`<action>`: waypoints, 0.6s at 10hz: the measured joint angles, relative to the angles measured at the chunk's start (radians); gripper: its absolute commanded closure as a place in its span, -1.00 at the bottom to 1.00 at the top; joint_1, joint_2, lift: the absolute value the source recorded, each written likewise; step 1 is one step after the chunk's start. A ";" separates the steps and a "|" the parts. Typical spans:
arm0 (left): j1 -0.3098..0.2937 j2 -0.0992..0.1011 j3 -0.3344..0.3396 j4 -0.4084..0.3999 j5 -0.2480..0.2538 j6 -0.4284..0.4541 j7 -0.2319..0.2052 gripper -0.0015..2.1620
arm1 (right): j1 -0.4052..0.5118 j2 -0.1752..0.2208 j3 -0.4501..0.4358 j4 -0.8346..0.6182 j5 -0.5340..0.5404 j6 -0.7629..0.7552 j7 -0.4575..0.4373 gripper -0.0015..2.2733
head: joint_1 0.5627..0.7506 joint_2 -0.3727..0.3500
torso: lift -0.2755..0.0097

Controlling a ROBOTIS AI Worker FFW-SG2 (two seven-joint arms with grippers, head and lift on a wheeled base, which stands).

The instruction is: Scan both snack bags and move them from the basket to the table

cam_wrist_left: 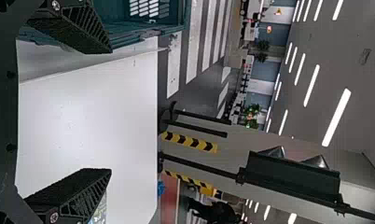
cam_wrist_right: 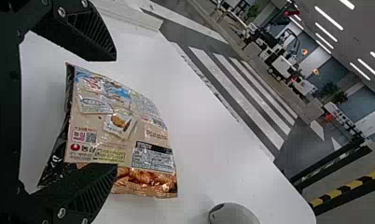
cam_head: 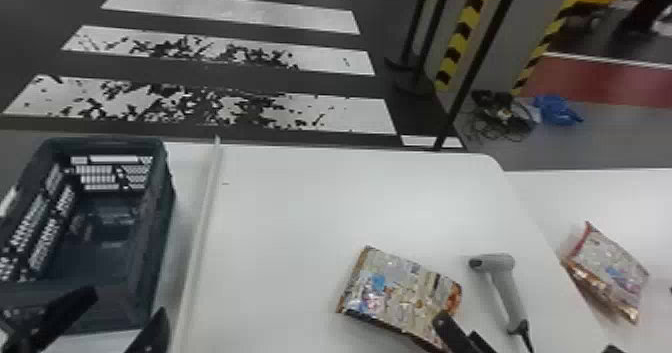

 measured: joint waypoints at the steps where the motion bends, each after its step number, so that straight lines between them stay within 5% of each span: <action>1: 0.000 0.000 0.003 0.002 0.000 0.000 -0.008 -0.92 | 0.003 0.000 -0.001 -0.013 0.020 0.008 0.028 -0.90 | 0.41 -0.47 | 0.24; 2: 0.000 0.000 0.006 0.003 0.001 -0.002 -0.011 -0.92 | -0.005 0.000 -0.005 -0.030 0.059 0.038 0.081 -0.90 | 0.41 -0.41 | 0.24; 3: 0.000 0.000 0.006 0.003 0.001 -0.005 -0.011 -0.92 | -0.024 0.000 -0.011 -0.043 0.106 0.080 0.147 -0.69 | 0.41 -0.35 | 0.24; 4: 0.001 0.000 0.006 0.002 0.002 -0.006 -0.011 -0.92 | -0.048 0.000 -0.014 -0.052 0.167 0.114 0.227 0.00 | 0.41 -0.31 | 0.24; 5: 0.003 0.000 0.006 0.002 0.000 -0.006 -0.011 -0.92 | -0.083 0.000 -0.015 -0.061 0.246 0.169 0.326 0.93 | 0.41 -0.23 | 0.24; 6: 0.007 0.000 0.005 0.000 -0.004 -0.006 -0.010 -0.92 | -0.125 0.000 -0.012 -0.073 0.344 0.246 0.397 0.98 | 0.41 -0.16 | 0.24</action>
